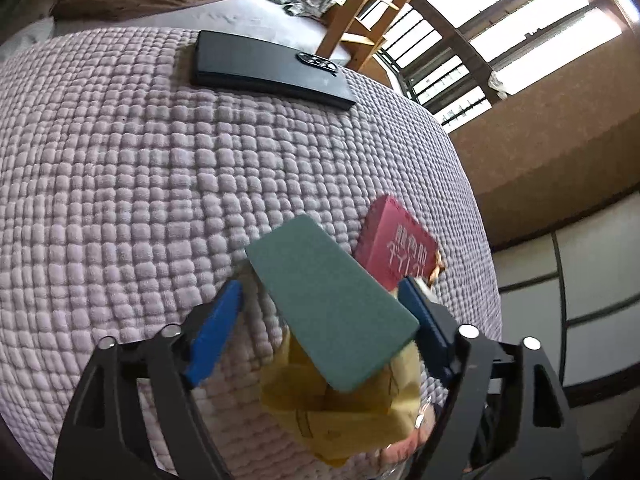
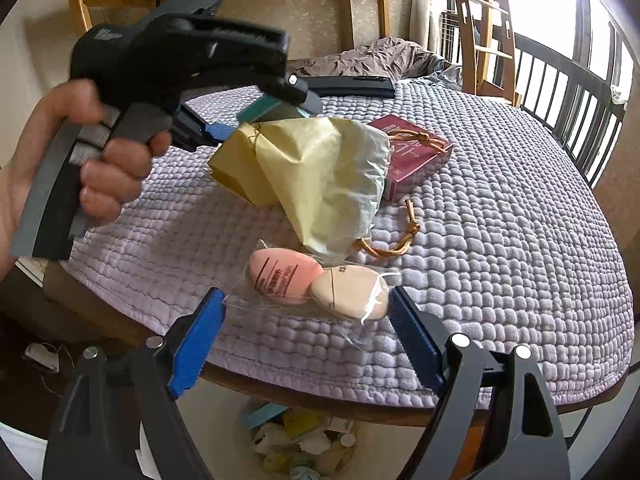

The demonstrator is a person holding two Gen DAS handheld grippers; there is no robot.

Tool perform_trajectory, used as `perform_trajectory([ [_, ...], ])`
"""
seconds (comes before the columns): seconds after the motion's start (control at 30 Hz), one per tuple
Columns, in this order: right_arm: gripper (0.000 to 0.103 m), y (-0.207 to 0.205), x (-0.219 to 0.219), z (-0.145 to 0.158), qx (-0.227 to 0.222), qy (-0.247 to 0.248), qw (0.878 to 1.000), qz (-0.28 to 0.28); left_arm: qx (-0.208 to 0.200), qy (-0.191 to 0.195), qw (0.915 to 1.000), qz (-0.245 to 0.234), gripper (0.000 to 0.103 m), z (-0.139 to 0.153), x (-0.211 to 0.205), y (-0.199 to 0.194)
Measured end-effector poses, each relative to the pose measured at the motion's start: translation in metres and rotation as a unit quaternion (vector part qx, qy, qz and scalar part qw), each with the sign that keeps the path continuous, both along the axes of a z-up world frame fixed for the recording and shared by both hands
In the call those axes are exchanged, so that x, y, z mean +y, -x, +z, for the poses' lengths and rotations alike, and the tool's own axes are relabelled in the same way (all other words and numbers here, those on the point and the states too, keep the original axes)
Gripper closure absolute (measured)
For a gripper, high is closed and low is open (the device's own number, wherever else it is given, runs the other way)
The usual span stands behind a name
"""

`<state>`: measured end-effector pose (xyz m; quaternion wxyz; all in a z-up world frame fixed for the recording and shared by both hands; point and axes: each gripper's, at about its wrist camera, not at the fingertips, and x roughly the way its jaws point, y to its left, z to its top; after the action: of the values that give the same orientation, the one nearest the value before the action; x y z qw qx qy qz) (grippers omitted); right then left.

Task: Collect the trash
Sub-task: 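Close the left tool on the green sponge while the right tool hovers over the makeup-sponge packet, then lift the green sponge with the left tool while the right tool grasps the makeup-sponge packet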

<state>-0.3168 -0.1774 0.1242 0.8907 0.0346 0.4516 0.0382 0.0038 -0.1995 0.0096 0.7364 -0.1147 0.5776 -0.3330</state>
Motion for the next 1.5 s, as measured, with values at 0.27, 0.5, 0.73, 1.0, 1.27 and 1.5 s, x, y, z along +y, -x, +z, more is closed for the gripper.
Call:
perform_trajectory([
  [0.27,0.022,0.008,0.002,0.0,0.0,-0.001,1.0,0.001,0.036,-0.044,0.9981,-0.022,0.033,-0.002,-0.018,-0.013],
  [0.5,0.021,0.008,0.002,0.001,-0.002,0.0,1.0,0.0,0.032,-0.033,0.9988,-0.018,0.049,-0.001,-0.019,-0.011],
  [0.73,0.022,0.005,-0.006,0.004,-0.003,-0.007,1.0,-0.004,0.025,0.0,0.9996,-0.016,0.059,0.008,-0.003,-0.005],
  [1.0,0.022,0.004,-0.009,0.008,-0.007,-0.008,1.0,-0.001,-0.006,0.024,0.9997,-0.001,0.06,0.03,0.022,0.012],
  [1.27,0.022,0.007,-0.017,0.011,-0.001,-0.023,1.0,-0.003,-0.062,-0.01,0.998,0.013,0.06,0.045,0.035,0.045],
  [1.5,0.022,0.012,-0.023,0.017,0.004,-0.033,0.999,-0.006,-0.101,-0.039,0.9938,0.026,0.06,0.05,0.045,0.081],
])
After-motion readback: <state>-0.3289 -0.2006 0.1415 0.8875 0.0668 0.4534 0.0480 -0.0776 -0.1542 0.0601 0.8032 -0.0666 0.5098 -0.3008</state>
